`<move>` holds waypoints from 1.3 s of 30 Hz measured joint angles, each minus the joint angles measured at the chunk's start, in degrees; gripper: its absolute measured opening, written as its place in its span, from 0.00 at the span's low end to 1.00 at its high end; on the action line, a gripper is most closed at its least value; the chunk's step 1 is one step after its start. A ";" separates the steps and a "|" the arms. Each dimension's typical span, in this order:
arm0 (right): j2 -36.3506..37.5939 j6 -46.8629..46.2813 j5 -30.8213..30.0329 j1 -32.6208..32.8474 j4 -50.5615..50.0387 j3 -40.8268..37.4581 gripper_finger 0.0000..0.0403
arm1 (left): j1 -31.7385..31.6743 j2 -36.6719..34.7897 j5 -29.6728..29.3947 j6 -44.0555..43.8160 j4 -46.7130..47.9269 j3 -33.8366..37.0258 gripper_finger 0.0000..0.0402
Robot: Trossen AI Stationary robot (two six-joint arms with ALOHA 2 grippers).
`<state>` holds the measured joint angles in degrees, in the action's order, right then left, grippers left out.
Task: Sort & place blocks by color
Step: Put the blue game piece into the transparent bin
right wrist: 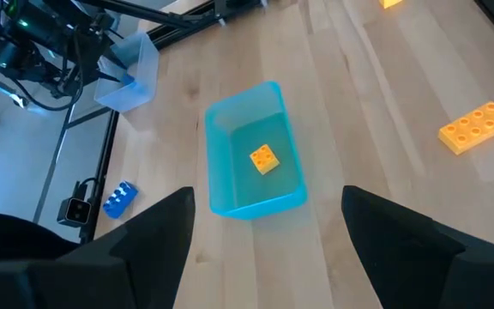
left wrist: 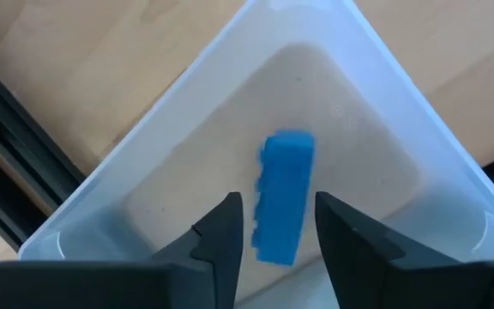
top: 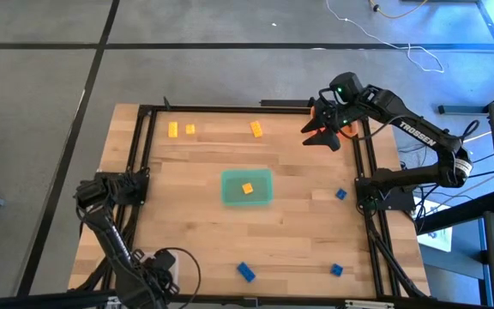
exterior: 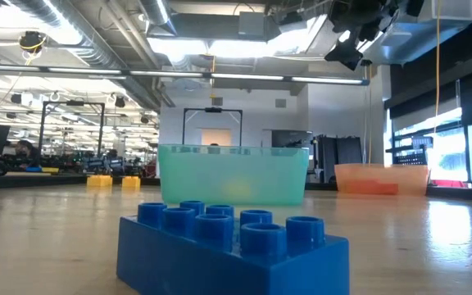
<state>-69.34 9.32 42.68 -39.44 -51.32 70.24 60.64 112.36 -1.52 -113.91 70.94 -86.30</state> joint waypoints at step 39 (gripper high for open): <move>6.66 -11.43 -28.19 18.02 -26.45 -0.04 0.73 | -0.98 -17.64 -23.00 5.70 19.08 0.00 0.36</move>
<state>-62.68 -2.10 14.48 -21.42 -77.78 70.19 59.66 94.72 -24.51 -108.21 90.02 -86.30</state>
